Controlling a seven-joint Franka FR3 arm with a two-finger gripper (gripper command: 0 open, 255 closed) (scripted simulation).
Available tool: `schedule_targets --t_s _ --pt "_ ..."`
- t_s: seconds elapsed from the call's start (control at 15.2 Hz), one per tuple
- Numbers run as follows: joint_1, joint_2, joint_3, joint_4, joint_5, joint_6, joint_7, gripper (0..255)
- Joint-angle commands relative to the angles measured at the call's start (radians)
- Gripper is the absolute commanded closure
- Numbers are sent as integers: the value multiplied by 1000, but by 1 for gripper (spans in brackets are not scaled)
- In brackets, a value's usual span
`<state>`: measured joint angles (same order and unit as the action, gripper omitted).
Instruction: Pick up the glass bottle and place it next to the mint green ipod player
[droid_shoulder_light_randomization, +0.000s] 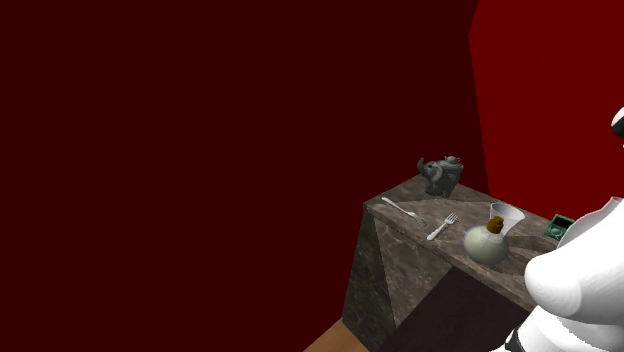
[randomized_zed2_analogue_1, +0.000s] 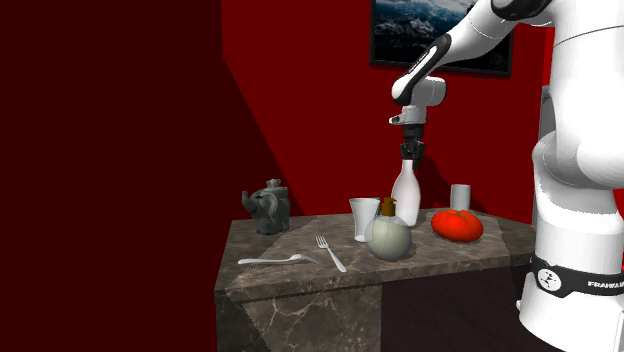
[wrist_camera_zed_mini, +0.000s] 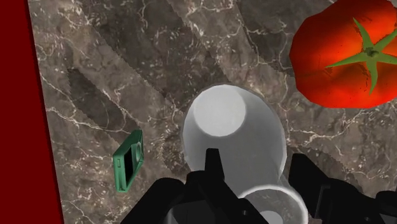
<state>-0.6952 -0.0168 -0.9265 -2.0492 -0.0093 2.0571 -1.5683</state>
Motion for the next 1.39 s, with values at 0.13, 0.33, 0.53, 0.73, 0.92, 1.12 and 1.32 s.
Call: schedule_targets --t_s 0.13,0.33,0.53,0.73,0.92,1.12,1.32 --pt "-1 6 -1 -6 6 11 -4 255" --pt "-1 6 -1 -6 6 11 -4 255" --pt "-1 6 -1 -6 6 11 -4 0" --pt "-1 6 -1 -6 6 11 -4 0" --pt "3 -28 5 39 -24 -55 17 0" --pt "5 -50 11 84 -42 -114 31 0" --pt "5 -50 11 84 -42 -114 31 0"
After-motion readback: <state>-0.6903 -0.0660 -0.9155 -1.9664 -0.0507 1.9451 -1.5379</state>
